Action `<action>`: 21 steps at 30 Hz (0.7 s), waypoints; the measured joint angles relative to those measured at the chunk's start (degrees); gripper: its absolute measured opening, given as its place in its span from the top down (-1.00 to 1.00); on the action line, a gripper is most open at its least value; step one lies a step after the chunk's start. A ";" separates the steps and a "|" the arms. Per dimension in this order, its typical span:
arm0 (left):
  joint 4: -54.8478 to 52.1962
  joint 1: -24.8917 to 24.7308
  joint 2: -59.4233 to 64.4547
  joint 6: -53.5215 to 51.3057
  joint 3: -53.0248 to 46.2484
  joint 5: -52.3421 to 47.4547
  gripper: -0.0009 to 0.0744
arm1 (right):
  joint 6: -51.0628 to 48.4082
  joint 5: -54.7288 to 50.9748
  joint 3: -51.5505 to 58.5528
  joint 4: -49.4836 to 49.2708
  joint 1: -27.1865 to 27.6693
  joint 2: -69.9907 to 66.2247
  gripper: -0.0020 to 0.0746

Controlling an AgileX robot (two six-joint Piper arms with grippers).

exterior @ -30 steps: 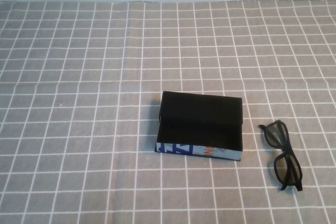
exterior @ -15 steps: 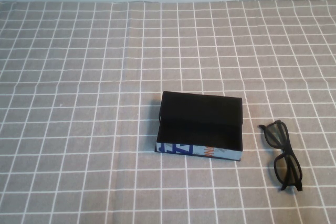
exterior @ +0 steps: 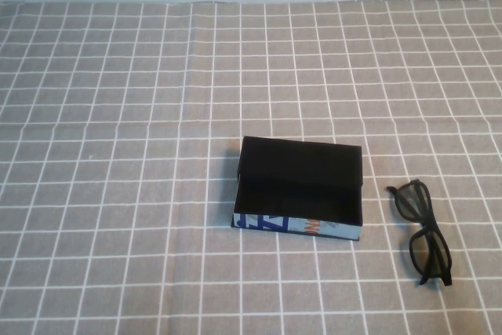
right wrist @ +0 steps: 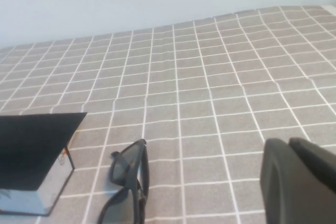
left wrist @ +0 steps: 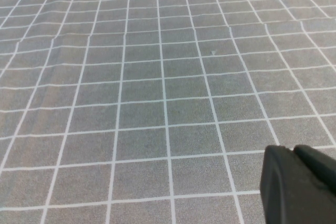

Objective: Take glasses out of glasses case

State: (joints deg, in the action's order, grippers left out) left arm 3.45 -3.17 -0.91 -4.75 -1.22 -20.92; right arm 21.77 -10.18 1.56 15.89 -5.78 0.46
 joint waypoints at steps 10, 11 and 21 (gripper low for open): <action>0.00 0.00 0.00 0.00 0.00 0.00 0.99 | -20.48 -8.93 0.05 -15.89 0.00 0.00 0.99; 0.00 0.00 0.00 0.00 0.00 0.00 0.99 | -21.77 -9.03 0.05 -16.63 0.00 0.00 0.99; 0.00 0.00 0.00 0.00 0.00 0.00 0.99 | -23.11 -7.73 0.05 -18.33 0.00 0.00 0.99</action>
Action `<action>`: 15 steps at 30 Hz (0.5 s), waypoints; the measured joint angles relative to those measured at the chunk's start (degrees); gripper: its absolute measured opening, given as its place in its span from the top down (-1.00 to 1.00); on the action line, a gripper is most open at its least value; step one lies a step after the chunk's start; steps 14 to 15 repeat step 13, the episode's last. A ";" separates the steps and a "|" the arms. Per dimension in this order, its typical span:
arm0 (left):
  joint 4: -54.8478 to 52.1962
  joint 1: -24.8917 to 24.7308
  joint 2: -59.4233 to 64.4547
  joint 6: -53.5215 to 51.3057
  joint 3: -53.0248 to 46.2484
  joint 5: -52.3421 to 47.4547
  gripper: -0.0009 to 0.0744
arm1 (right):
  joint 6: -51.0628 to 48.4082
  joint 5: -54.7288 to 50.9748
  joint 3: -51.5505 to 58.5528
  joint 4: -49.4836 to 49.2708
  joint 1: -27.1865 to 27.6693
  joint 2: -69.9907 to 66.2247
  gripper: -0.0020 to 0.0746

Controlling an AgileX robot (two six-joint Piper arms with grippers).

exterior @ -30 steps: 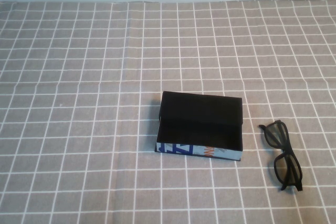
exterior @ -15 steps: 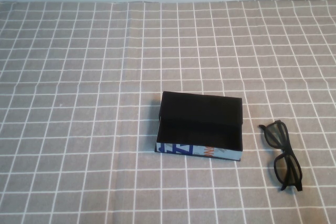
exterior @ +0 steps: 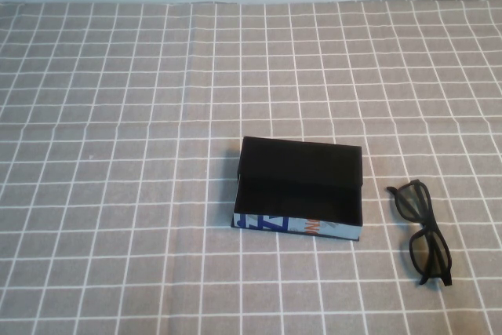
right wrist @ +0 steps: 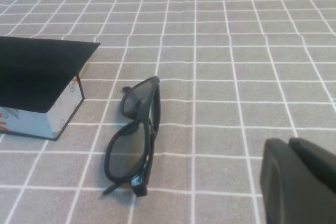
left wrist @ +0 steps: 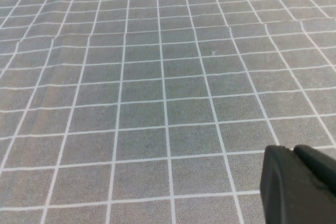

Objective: Take glasses out of glasses case

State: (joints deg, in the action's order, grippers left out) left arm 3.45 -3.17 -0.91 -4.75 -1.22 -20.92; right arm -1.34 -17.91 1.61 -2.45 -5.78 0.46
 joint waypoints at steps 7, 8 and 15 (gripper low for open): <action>0.00 0.00 0.00 0.00 0.00 0.00 0.99 | -0.13 0.00 0.00 -0.31 0.00 0.00 0.99; 0.00 0.00 0.00 0.00 0.00 0.00 0.99 | -0.13 0.00 0.00 -0.31 0.00 0.00 0.99; 0.00 0.00 0.00 0.00 0.00 0.00 0.99 | -0.13 0.00 0.00 -0.31 0.00 0.00 0.99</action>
